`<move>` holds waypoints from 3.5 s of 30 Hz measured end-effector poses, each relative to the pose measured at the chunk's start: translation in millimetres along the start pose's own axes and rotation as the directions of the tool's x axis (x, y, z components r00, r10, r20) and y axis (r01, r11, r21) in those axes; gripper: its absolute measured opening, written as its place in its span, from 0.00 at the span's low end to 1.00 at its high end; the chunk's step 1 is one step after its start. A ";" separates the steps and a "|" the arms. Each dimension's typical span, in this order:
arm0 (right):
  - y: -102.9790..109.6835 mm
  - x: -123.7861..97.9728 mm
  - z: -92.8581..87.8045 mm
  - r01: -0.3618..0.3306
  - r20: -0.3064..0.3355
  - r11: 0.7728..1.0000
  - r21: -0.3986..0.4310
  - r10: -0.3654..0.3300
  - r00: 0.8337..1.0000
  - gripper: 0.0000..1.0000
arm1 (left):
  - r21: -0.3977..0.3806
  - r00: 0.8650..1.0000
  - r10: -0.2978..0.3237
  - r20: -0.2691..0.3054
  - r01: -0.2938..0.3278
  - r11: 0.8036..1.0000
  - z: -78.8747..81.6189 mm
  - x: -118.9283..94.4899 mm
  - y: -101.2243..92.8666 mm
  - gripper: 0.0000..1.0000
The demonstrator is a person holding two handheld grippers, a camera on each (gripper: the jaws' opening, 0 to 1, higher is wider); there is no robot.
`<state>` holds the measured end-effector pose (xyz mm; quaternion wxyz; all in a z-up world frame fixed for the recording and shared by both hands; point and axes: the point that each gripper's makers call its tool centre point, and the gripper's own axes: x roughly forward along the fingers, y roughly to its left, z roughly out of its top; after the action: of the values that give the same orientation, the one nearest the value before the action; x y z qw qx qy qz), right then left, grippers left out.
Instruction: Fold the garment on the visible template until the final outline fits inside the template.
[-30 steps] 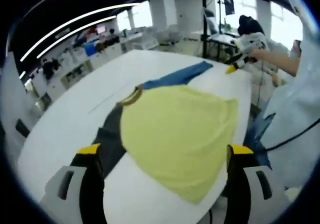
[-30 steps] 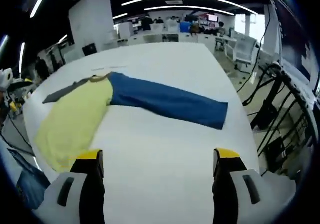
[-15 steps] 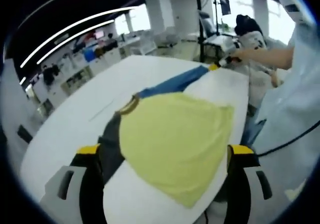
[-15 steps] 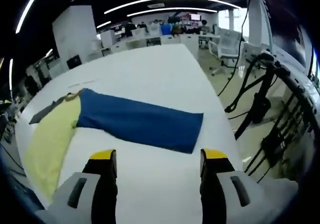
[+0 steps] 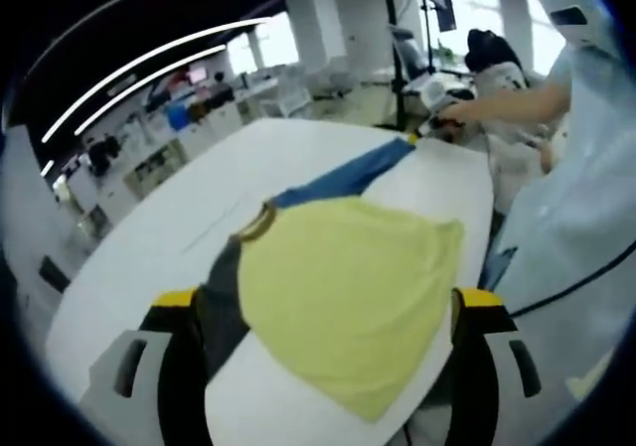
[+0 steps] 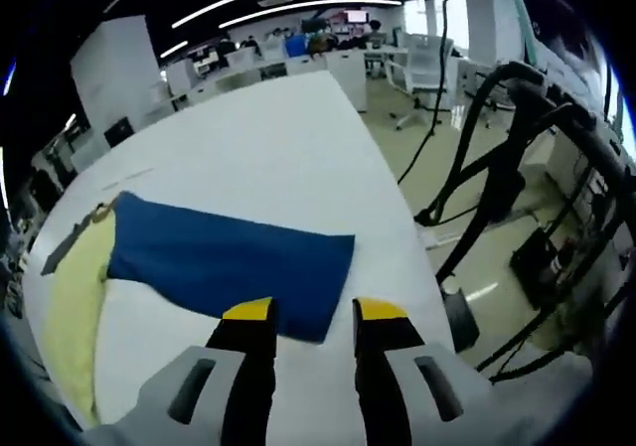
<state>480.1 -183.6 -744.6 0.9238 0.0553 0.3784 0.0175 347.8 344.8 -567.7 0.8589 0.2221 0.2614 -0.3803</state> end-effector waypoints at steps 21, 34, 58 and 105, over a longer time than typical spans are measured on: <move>-26.4 29.4 12.8 0.031 -0.154 0.987 -0.158 -0.056 0.986 0.19 | -0.036 0.999 0.035 -0.021 -0.035 0.999 -1.4 -2.7 0.8 0.98; -16.4 31.1 11.7 0.016 -0.116 0.993 -0.113 -0.029 0.993 0.02 | -0.028 0.999 0.020 -0.029 -0.021 0.999 -5.2 -2.6 -1.5 0.97; 11.7 -2.9 57.7 -0.044 0.067 0.996 -0.073 0.049 0.997 0.02 | -0.032 0.999 0.038 -0.012 -0.038 0.999 -13.2 -13.9 3.6 0.96; 266.2 -59.8 169.7 -0.512 0.278 0.848 -0.134 0.528 0.802 0.02 | -0.027 0.997 0.046 0.061 -0.045 0.999 -25.0 -42.4 2.0 0.95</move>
<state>558.9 61.3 -552.1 0.9316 0.1346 0.2009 0.2712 318.0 383.3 -560.2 0.8778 0.2053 0.2344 -0.3639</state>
